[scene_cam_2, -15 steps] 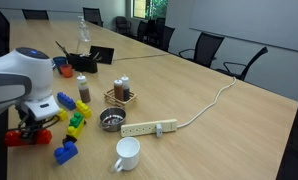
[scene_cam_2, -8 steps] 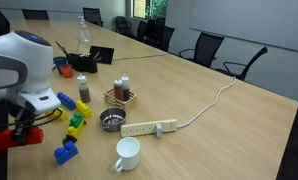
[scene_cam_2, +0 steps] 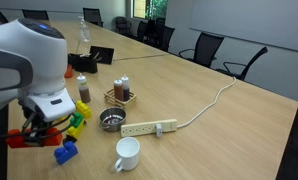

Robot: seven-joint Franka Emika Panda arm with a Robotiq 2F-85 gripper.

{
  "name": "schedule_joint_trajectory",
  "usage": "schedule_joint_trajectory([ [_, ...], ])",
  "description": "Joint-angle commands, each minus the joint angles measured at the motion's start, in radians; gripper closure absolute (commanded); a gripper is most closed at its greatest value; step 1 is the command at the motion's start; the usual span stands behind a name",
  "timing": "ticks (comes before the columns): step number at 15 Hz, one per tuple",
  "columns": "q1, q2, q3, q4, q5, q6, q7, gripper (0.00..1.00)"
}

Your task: Pick up the orange object and put it on the right side of the table

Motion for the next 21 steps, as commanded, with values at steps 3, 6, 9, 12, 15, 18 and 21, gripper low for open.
schedule_joint_trajectory([
  [3,-0.032,-0.072,-0.031,-0.107,0.037,0.128,0.196,0.90],
  [6,-0.031,-0.078,-0.027,-0.158,0.119,0.228,0.270,0.90],
  [9,-0.017,-0.095,-0.008,-0.191,0.226,0.330,0.302,0.90],
  [12,-0.024,-0.065,-0.013,-0.166,0.196,0.305,0.291,0.65],
  [15,-0.024,-0.071,-0.012,-0.171,0.198,0.311,0.299,0.65],
  [18,-0.029,-0.064,-0.018,-0.162,0.218,0.314,0.306,0.90],
  [21,-0.057,-0.054,-0.049,-0.133,0.323,0.342,0.342,0.90],
])
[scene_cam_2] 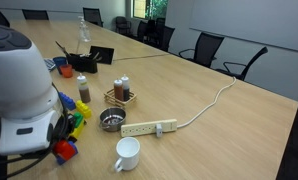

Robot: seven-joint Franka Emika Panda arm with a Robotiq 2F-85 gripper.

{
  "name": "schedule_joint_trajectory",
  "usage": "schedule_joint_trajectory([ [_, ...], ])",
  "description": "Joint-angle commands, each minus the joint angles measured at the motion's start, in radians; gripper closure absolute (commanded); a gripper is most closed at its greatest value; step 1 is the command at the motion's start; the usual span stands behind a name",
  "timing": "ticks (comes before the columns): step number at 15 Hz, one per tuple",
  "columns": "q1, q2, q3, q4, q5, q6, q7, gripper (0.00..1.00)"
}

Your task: Pick up the orange object and put it on the right side of the table

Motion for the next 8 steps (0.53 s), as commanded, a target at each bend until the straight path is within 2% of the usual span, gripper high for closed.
schedule_joint_trajectory([
  [1,-0.039,0.020,-0.028,0.038,0.102,0.024,0.034,0.90],
  [8,-0.095,0.139,-0.096,0.060,0.138,0.096,0.221,0.90],
])
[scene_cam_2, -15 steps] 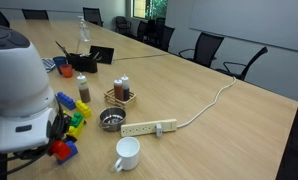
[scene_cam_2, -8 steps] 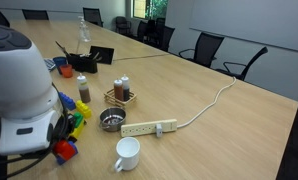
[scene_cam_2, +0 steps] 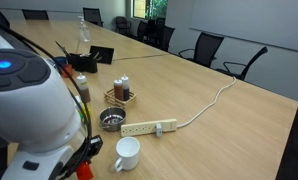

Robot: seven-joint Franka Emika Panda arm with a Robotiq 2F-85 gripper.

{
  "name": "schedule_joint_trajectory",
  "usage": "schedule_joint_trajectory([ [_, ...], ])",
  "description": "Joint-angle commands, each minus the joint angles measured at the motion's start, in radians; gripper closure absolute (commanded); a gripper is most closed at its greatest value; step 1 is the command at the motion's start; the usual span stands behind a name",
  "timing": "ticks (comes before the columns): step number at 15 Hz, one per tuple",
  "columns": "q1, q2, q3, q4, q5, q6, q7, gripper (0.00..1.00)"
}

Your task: Pick up the orange object and put it on the right side of the table

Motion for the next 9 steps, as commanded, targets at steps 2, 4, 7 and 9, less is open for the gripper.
schedule_joint_trajectory([
  [2,-0.006,0.084,-0.011,0.023,0.041,0.012,0.098,0.90],
  [4,-0.012,0.109,-0.002,0.033,0.072,-0.002,0.099,0.90],
  [7,-0.021,0.134,0.020,0.057,0.133,0.003,0.053,0.90],
  [9,-0.023,0.142,0.033,0.071,0.171,0.014,0.020,0.90],
])
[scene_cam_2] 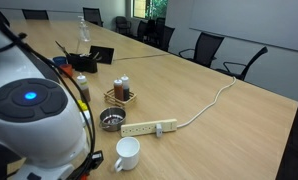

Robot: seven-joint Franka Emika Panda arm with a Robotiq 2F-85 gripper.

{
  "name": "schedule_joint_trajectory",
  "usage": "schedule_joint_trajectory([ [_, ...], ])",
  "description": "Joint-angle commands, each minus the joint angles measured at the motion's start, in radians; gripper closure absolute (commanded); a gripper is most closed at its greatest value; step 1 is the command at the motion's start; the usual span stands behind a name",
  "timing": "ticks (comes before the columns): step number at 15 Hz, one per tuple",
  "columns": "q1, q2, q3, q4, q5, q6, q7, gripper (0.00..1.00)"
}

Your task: Pick up the orange object and put it on the right side of the table

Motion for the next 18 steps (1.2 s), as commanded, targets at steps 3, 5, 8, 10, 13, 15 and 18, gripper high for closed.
schedule_joint_trajectory([
  [3,-0.018,0.030,0.035,0.035,0.111,0.014,-0.103,0.81],
  [5,-0.018,0.039,0.034,0.033,0.134,0.015,-0.128,0.90],
  [8,-0.020,0.053,0.033,0.035,0.162,0.009,-0.167,0.82],
  [10,-0.020,0.060,0.031,0.035,0.172,-0.002,-0.184,0.40],
  [13,-0.020,0.068,0.032,0.037,0.178,-0.007,-0.201,0.25],
  [15,-0.020,0.062,0.033,0.034,0.176,-0.009,-0.218,0.11],
  [18,-0.013,-0.001,0.038,0.005,0.160,-0.037,-0.244,0.00],
])
